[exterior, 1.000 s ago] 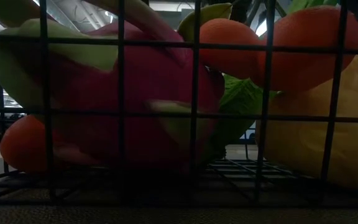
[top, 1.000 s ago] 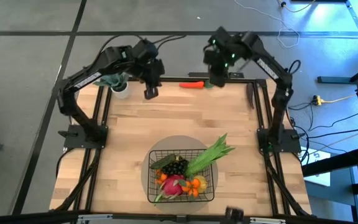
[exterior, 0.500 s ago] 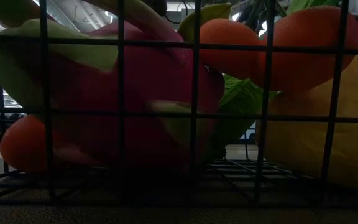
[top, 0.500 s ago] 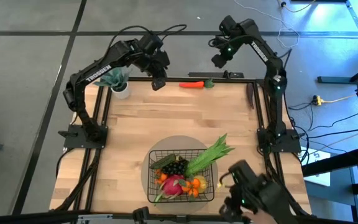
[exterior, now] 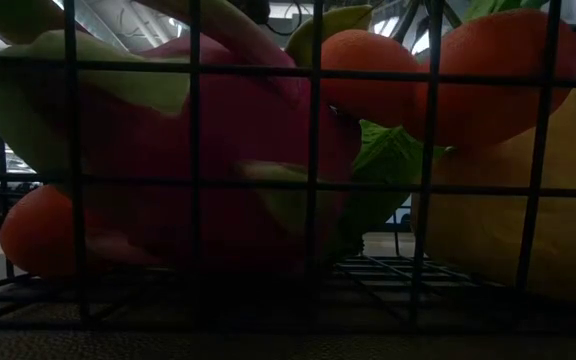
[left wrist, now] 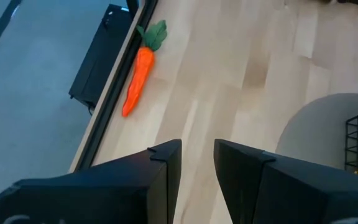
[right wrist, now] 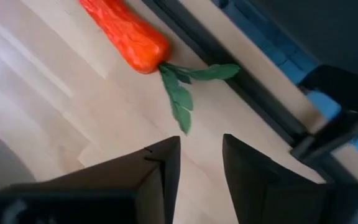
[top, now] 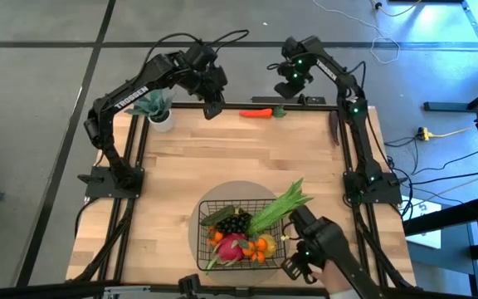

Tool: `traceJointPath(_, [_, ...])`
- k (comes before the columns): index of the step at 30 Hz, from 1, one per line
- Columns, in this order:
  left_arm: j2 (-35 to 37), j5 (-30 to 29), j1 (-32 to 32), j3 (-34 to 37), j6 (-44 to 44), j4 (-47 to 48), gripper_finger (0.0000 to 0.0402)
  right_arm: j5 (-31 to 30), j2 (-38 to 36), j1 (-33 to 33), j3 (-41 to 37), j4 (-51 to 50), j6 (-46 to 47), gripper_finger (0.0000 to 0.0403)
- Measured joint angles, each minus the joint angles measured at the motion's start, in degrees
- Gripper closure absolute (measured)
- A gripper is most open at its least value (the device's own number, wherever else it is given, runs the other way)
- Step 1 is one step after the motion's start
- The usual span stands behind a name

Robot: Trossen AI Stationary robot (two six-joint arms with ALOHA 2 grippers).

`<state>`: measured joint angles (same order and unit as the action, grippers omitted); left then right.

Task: Build produce basket
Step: Put the carrot into the black mesh basket

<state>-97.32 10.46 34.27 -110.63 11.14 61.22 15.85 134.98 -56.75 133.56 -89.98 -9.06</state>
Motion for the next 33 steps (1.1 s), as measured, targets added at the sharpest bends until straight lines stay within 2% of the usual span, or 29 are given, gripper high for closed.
traceJointPath(5, [0.0, 0.0, 0.0, 0.0, 0.0, -0.5, 0.0318, 3.7, 1.9, 0.1, 0.0, 0.0, 0.4, 0.0295])
traceJointPath(23, [0.0, -0.1, 0.0, 0.0, 0.0, -0.4, 0.0318, 3.3, 5.3, 0.7, -0.1, 0.0, 6.0, 0.0295])
traceJointPath(26, [0.0, -0.1, 0.0, 0.0, -0.1, -0.4, 0.0318, 3.4, 4.7, 0.7, -2.7, 0.0, 4.9, 0.0295])
traceJointPath(33, [0.0, -0.1, 0.0, 0.0, 0.0, -0.4, 0.0318, 5.1, 1.1, 0.8, -15.2, -0.3, -2.3, 0.0295])
